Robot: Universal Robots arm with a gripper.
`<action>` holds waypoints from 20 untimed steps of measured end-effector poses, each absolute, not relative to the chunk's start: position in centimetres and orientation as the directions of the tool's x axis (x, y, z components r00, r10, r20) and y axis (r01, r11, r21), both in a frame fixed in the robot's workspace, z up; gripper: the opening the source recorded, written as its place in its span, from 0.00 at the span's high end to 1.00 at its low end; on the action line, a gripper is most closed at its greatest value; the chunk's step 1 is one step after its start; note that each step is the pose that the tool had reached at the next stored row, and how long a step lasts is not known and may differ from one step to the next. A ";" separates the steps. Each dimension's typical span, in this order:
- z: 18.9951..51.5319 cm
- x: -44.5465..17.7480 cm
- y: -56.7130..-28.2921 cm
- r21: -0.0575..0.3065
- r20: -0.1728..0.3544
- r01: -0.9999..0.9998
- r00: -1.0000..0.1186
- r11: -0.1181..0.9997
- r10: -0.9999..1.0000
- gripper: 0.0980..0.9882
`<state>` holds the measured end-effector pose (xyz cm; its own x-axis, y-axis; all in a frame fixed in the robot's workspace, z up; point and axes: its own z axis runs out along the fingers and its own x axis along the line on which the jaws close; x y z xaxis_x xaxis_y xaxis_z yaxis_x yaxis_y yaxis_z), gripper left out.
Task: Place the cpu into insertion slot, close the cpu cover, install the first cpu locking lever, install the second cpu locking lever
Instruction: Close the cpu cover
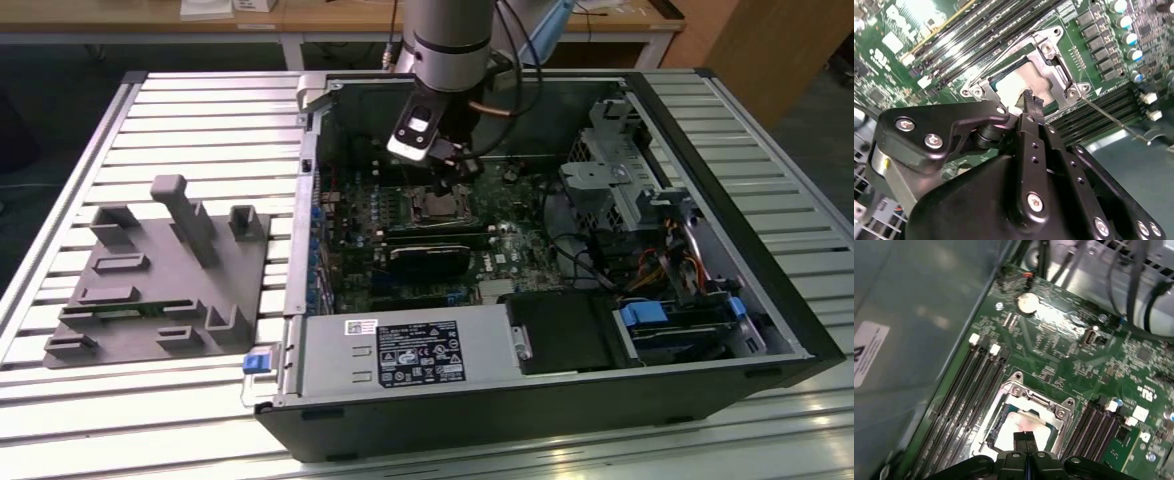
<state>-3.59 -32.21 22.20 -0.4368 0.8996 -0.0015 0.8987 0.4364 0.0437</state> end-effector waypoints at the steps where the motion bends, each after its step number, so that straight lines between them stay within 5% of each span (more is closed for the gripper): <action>1: 22.2 -3.6 -32.2 0.044 -0.002 0.891 -0.453 0.453 0.892 0.99; 20: 22.2 -3.6 -32.2 0.036 -0.013 0.722 -0.691 0.691 0.722 0.99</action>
